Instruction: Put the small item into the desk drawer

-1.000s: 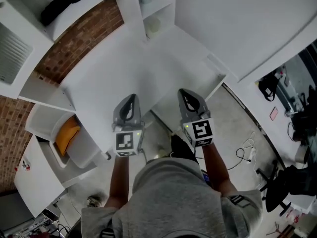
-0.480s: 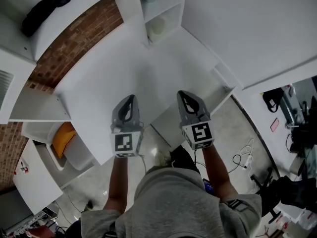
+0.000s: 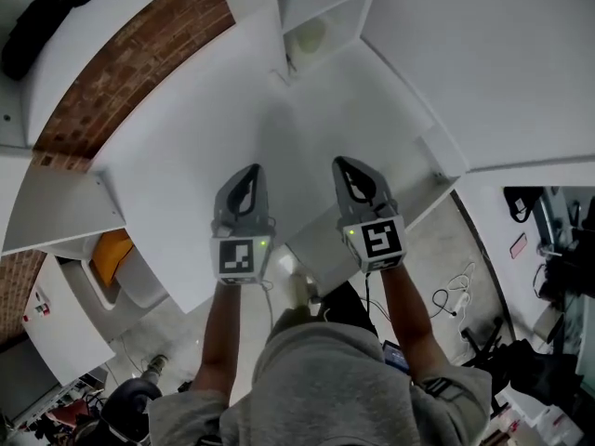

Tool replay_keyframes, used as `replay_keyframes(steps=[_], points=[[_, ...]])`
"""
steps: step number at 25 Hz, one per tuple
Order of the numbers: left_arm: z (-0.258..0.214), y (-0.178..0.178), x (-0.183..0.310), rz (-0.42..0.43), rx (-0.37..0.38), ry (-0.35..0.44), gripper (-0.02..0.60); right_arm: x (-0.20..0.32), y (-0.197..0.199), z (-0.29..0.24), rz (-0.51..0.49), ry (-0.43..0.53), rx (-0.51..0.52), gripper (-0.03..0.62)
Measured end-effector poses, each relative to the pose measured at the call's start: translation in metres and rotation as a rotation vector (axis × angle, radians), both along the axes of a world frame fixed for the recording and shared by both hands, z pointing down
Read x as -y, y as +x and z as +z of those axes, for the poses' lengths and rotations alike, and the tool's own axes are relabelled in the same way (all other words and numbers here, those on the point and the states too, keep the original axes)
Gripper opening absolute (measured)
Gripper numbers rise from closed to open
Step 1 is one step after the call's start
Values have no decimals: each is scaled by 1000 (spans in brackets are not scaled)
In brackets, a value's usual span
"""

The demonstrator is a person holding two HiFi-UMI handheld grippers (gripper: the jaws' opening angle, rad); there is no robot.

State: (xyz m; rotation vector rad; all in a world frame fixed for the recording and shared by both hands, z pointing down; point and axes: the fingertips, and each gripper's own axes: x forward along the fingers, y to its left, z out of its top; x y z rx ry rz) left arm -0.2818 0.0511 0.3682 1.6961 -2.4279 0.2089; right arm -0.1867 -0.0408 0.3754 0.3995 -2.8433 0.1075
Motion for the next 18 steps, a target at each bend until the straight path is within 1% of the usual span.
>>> replay_keyframes(steps=[4, 9, 14, 18], points=[[15, -19, 16, -16, -6, -7, 12, 17, -18, 20, -14, -11, -21, 3], [36, -41, 44, -5, 22, -32, 12, 39, -41, 42, -32, -19, -36, 3], [60, -58, 68, 9, 8, -61, 12, 58, -59, 62, -29, -45, -44, 3], [75, -68, 89, 8, 0, -57, 12, 72, -74, 80, -38, -59, -54, 3]])
